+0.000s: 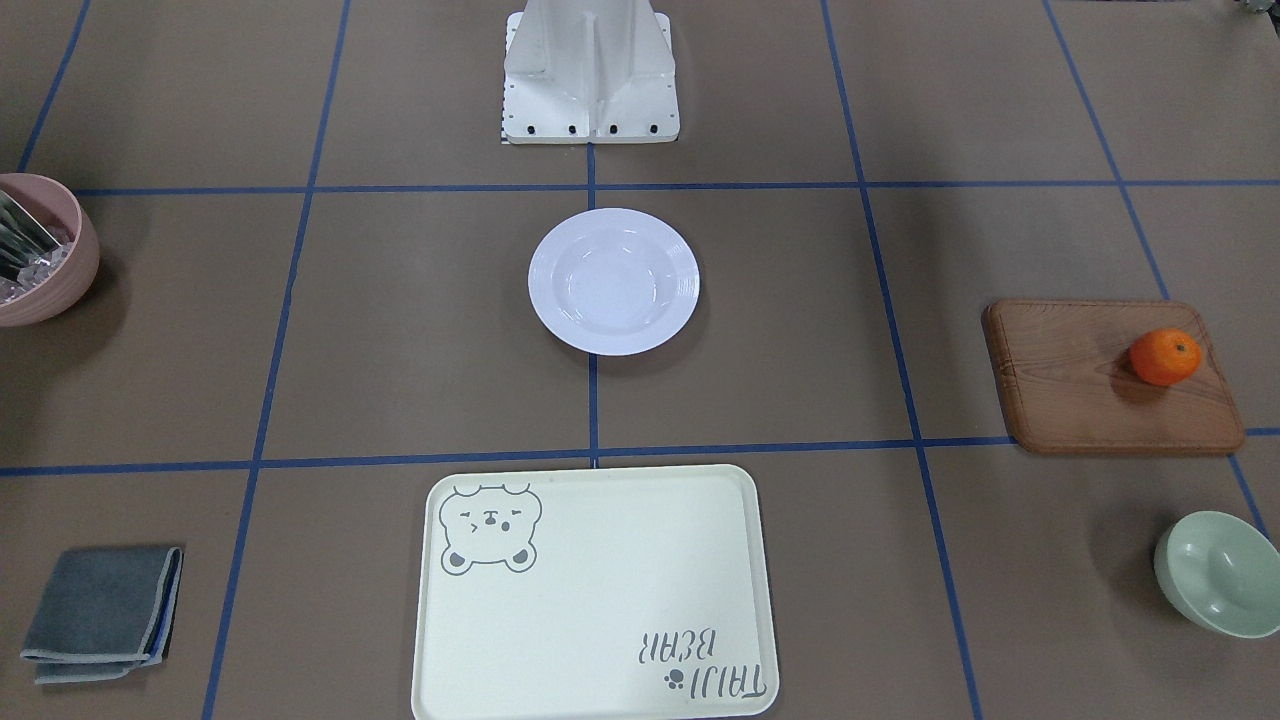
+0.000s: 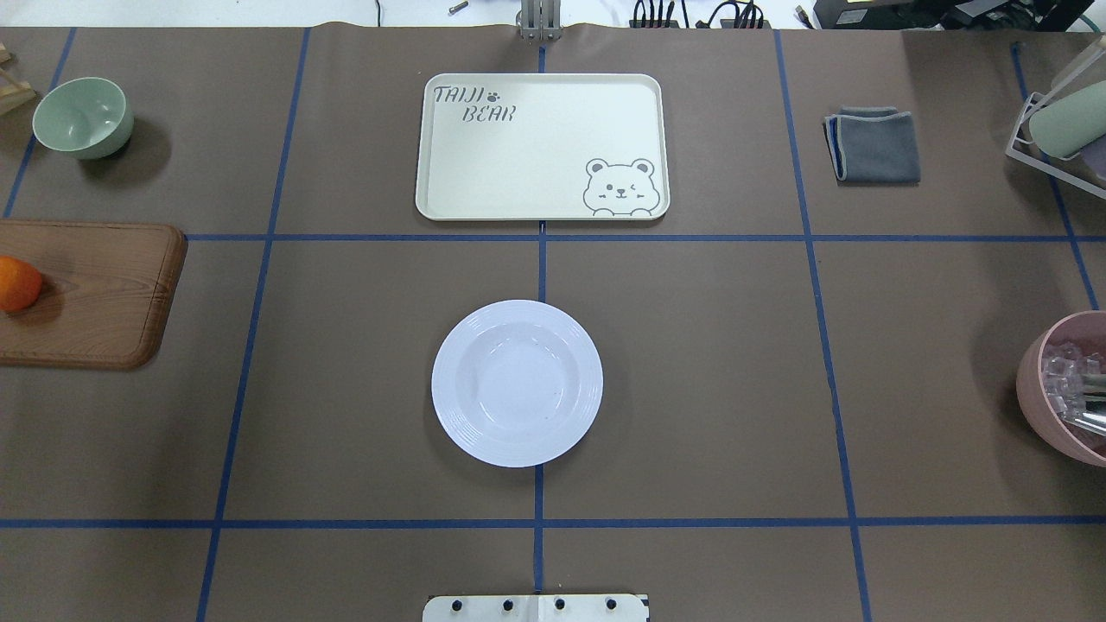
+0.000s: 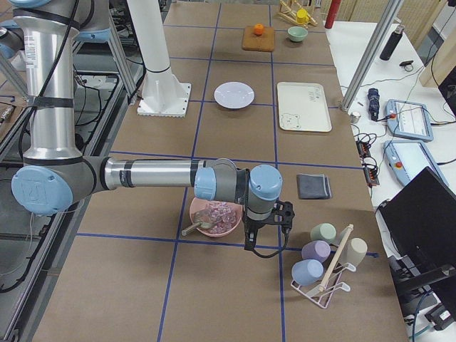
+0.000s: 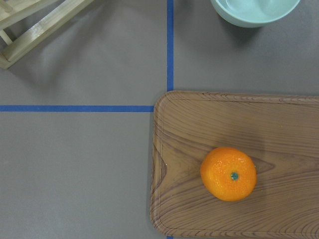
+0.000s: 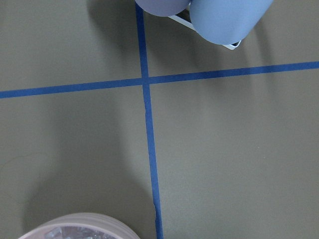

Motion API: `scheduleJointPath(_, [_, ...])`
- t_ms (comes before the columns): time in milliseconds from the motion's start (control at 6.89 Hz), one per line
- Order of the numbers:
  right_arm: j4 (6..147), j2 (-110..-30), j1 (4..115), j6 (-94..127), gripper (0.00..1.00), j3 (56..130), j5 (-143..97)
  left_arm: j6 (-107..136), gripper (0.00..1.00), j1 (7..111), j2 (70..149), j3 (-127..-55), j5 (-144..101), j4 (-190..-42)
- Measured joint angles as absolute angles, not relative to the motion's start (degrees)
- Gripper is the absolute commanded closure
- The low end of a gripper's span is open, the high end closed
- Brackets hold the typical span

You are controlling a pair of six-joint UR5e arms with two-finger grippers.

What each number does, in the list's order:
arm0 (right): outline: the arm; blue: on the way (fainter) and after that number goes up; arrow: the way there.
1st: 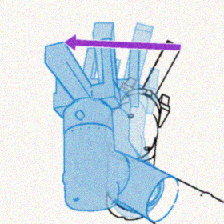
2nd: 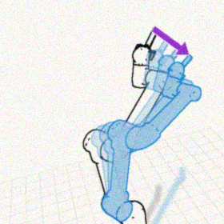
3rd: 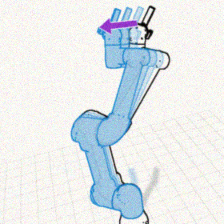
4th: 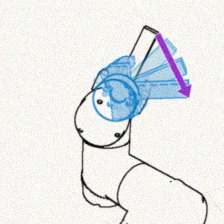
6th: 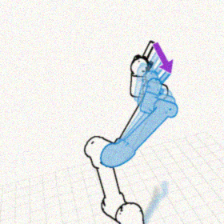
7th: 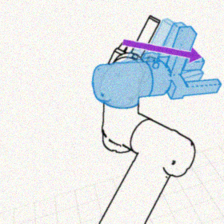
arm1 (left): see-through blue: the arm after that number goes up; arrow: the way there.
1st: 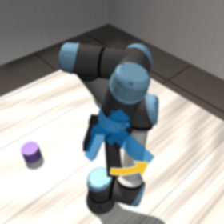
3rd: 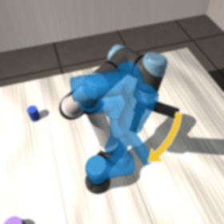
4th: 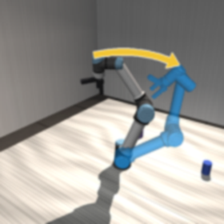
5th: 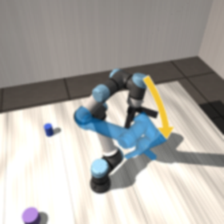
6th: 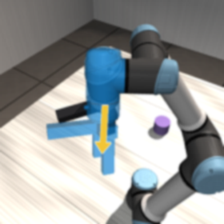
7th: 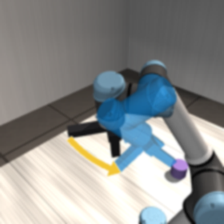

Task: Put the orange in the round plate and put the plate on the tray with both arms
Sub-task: 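Lower the left gripper onto the orange on the wooden board and grasp it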

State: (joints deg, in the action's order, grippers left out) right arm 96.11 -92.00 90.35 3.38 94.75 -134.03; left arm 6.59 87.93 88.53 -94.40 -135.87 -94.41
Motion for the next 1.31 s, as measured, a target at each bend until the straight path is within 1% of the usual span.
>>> scheduleJointPath(580, [96.1, -91.9, 90.4, 3.3, 0.00, 94.3, -133.9, 6.4, 0.02, 87.9, 88.1, -94.2, -136.0, -94.8])
scheduleJointPath(870, [96.0, -91.5, 90.2, 3.3, 0.00, 95.1, -134.0, 6.9, 0.02, 87.1, 88.6, -94.6, -136.2, -95.1])
scheduleJointPath(1015, [96.0, -90.9, 89.7, 3.3, 0.00, 95.8, -134.0, 10.2, 0.02, 85.4, 89.7, -94.6, -136.2, -95.3])
scheduleJointPath(1305, [96.0, -89.1, 88.5, 3.3, 0.00, 96.4, -134.1, 18.0, 0.02, 78.8, 93.0, -94.1, -135.5, -97.1])
